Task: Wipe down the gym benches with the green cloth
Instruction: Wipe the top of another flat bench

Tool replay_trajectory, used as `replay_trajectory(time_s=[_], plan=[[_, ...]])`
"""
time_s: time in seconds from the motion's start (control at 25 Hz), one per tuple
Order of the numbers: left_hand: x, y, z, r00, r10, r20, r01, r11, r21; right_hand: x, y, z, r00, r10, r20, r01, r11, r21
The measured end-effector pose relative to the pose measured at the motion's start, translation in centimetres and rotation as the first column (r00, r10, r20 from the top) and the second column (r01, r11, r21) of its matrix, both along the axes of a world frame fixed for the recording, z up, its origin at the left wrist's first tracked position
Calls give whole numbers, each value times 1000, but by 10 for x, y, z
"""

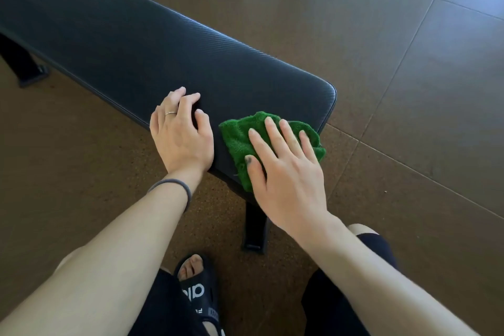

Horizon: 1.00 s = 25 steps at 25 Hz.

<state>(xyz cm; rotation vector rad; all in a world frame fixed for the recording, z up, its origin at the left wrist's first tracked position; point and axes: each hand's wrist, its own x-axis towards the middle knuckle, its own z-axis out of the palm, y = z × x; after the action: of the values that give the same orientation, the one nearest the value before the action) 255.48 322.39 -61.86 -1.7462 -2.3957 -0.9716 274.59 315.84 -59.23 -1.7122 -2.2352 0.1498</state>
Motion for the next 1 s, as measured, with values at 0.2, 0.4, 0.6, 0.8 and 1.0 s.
replay_trajectory(time_s=[0.2,0.4,0.6,0.8,1.0], plan=[[0,-2,1,1000,-8,10,8,1000,0,38,103,5,998,-61,20,61,998,17],[0,-1,1,1000,-4,-7,4,1000,14,7,45,0,979,-200,-33,201,979,20],[1,-2,3,1000,-6,-19,5,1000,-24,31,46,-3,999,23,-32,-21,998,58],[1,-2,2,1000,10,-18,-11,999,-30,36,107,-2,972,-229,-50,226,972,-57],[1,-3,2,1000,-2,-13,1,1000,-30,-6,-15,-7,982,-141,-128,137,990,-38]])
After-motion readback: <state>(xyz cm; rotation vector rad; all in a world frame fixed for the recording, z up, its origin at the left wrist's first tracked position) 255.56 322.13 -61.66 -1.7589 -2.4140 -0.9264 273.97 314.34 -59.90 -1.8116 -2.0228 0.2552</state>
